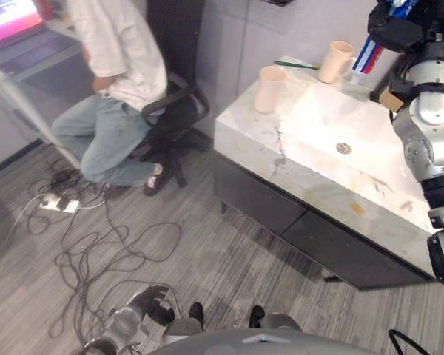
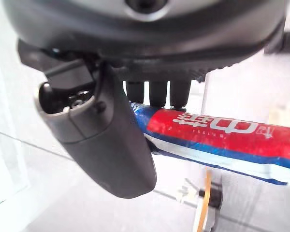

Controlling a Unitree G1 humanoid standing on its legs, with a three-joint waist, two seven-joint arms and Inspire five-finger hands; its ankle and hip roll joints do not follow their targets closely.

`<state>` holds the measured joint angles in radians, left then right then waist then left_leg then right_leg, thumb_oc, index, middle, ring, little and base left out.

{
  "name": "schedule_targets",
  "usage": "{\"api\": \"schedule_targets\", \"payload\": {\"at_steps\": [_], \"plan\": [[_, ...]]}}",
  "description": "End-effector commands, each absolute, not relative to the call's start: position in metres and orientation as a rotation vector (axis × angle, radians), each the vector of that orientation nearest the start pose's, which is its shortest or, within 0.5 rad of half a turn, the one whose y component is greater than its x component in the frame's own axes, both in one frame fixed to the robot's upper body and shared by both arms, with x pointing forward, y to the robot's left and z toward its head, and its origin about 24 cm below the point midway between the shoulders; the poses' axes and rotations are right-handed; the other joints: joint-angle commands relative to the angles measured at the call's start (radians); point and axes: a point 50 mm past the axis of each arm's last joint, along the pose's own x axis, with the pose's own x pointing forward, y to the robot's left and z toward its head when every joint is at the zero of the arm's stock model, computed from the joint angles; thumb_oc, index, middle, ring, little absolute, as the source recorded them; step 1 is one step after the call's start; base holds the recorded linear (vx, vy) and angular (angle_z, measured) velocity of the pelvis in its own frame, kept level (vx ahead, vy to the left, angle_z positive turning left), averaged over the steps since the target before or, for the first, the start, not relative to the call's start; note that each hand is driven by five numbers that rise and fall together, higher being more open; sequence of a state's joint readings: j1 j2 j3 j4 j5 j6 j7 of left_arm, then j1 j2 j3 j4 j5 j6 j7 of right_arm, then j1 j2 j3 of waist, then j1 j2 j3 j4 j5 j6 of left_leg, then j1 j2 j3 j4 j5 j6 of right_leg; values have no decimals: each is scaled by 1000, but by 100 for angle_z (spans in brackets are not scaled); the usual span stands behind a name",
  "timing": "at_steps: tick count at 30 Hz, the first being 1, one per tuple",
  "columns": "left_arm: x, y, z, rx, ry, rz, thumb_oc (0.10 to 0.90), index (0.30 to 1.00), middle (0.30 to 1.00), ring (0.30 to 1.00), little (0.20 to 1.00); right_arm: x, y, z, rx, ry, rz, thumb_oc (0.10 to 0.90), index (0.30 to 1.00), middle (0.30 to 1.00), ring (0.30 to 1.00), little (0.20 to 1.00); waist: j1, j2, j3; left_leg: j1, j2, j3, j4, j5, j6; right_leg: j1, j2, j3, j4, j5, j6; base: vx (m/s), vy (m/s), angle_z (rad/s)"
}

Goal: Organize the bathroom.

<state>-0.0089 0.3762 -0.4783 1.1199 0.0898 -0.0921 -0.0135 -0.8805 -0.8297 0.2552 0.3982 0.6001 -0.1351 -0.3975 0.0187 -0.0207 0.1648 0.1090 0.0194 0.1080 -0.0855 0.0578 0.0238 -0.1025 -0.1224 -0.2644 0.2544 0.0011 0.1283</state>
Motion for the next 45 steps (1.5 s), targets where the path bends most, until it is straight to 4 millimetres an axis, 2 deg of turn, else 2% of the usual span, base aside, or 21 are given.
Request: {"api": "schedule_targets", "payload": {"at_steps": [1, 2, 3, 4, 5, 6, 7, 9, 11, 13, 14, 17, 20, 23, 24, 27, 28, 30, 34, 42, 45], "plan": [[92, 252, -153, 736, 1190, -393, 800, 900, 900, 900, 900, 308, -236, 386, -123, -1032, -261, 400, 300, 300, 300, 300, 4, -41, -64, 46, -63, -83, 129, -99, -23, 4, 86, 71, -167, 100, -41, 208, -34, -74], [93, 250, -154, 740, 1192, -393, 800, 900, 900, 900, 900, 307, -236, 389, -128, -1033, -251, 400, 300, 300, 300, 300, -5, -45, -67, 26, -68, -94, 175, -88, -31, 7, 99, 98, -177, 95, -58, 187, -11, -43], [92, 246, -155, 734, 1193, -388, 800, 900, 900, 900, 900, 308, -236, 386, -137, -1030, -237, 400, 300, 300, 300, 300, -5, -49, -63, -7, -62, -82, 301, -48, -59, 44, 98, 99, -194, 79, -77, 69, 21, 47], [93, 242, -156, 724, 1187, -383, 800, 900, 900, 900, 900, 309, -233, 382, -137, -1036, -218, 400, 300, 300, 300, 300, -3, -60, -54, -72, -65, -96, 433, 24, -83, 79, 95, 122, -218, 76, -95, 53, 29, 92], [95, 236, -157, 710, 1172, -378, 800, 900, 900, 900, 900, 307, -224, 377, -146, -1049, -183, 400, 300, 300, 300, 300, 19, -71, -33, -195, -76, -123, 617, 63, -92, 130, 77, 136, -236, 75, -107, 97, 95, 72], [99, 234, -157, 709, 1174, -374, 800, 900, 900, 900, 900, 304, -213, 373, -152, -1053, -148, 400, 300, 300, 300, 300, 40, -70, -23, -263, -81, -154, 651, 50, -82, 159, 72, 149, -249, 74, -107, 123, 104, 16], [99, 235, -157, 711, 1176, -377, 800, 900, 900, 900, 900, 303, -210, 372, -157, -1051, -146, 400, 300, 300, 300, 300, 46, -70, -24, -269, -81, -160, 634, 37, -77, 168, 73, 154, -256, 73, -105, 255, 196, -48], [98, 238, -156, 719, 1184, -389, 800, 900, 900, 900, 900, 306, -197, 372, -195, -1052, -135, 400, 300, 300, 300, 300, 80, -73, -30, -230, -53, -186, 416, -1, -58, 207, 75, 188, -302, 67, -89, 280, 195, -73], [95, 240, -156, 730, 1195, -383, 800, 900, 900, 900, 900, 308, -196, 373, -194, -1051, -135, 400, 300, 300, 300, 300, 93, -69, -36, -218, -36, -207, 271, 2, -58, 220, 84, 204, -313, 60, -88, 240, 164, -58], [82, 242, -159, 745, 1234, -374, 800, 900, 900, 900, 900, 310, -202, 373, -179, -1048, -119, 400, 300, 300, 300, 300, 121, -63, -42, -202, -56, -247, 88, 62, -61, 253, 105, 238, -335, 48, -90, 339, 237, -27], [79, 244, -160, 757, 1250, -376, 800, 900, 900, 900, 900, 310, -204, 373, -163, -1044, -108, 400, 300, 300, 300, 300, 125, -62, -44, -210, -62, -246, 85, 75, -63, 257, 106, 241, -335, 47, -91, 271, 234, -3], [72, 250, -161, 747, 1312, -362, 800, 900, 900, 900, 900, 309, -212, 376, -133, -1022, -104, 400, 300, 300, 300, 300, 128, -67, -72, -156, -74, -270, 14, 60, -45, 250, 84, 214, -340, 44, -70, 231, 219, -36], [64, 250, -163, 747, 1347, -363, 800, 900, 900, 900, 900, 310, -222, 376, -93, -1011, -126, 400, 300, 300, 300, 300, 130, -72, -98, -122, -84, -263, -2, 39, -31, 241, 59, 166, -313, 32, -50, 203, 169, -6], [59, 250, -163, 718, 1355, -343, 800, 900, 900, 900, 900, 316, -228, 373, -32, -1003, -118, 400, 300, 300, 300, 300, 140, -60, -110, -93, -80, -245, -2, 36, -22, 195, 37, 93, -202, 20, -38, 151, 135, 4], [59, 250, -164, 713, 1356, -343, 800, 900, 900, 900, 900, 316, -228, 373, -26, -1004, -115, 400, 300, 300, 300, 300, 141, -59, -110, -90, -79, -245, -2, 35, -21, 190, 35, 89, -194, 19, -37, 126, 110, -7], [54, 249, -164, 688, 1359, -324, 800, 900, 900, 900, 900, 321, -221, 370, 4, -1000, -71, 400, 300, 300, 300, 300, 162, -56, -110, -75, -80, -225, -2, 16, -27, 187, 42, 32, -259, 28, -40, 116, 50, -21], [53, 250, -164, 672, 1360, -309, 800, 900, 900, 900, 900, 325, -215, 369, 25, -974, -37, 400, 300, 300, 300, 300, 178, -63, -109, -73, -84, -207, -2, 8, -30, 194, 47, 2, -316, 56, -35, 74, 3, -44], [54, 249, -164, 677, 1353, -307, 800, 900, 900, 900, 900, 330, -204, 367, 73, -941, 3, 400, 300, 300, 300, 300, 187, -68, -102, -69, -86, -196, -2, 2, -27, 185, 55, 2, -338, 79, -32, 55, -8, -42], [53, 248, -164, 669, 1353, -283, 800, 900, 900, 900, 900, 333, -197, 363, 106, -903, 55, 400, 300, 300, 300, 300, 183, -73, -104, -81, -88, -204, -2, 3, -22, 176, 72, 34, -342, 74, -47, 3, 14, 1], [56, 243, -166, 661, 1370, -262, 800, 900, 900, 900, 900, 322, -165, 341, 127, -860, 262, 400, 300, 300, 300, 300, 167, -103, -129, -88, -99, -203, -2, -2, -18, 179, 81, 41, -342, 61, -53, -13, 28, 7], [59, 242, -166, 646, 1367, -244, 800, 900, 900, 900, 900, 322, -162, 338, 119, -861, 275, 400, 300, 300, 300, 300, 165, -111, -131, -86, -101, -204, -2, -6, -16, 180, 83, 42, -342, 60, -55, 15, 45, 1]]}}
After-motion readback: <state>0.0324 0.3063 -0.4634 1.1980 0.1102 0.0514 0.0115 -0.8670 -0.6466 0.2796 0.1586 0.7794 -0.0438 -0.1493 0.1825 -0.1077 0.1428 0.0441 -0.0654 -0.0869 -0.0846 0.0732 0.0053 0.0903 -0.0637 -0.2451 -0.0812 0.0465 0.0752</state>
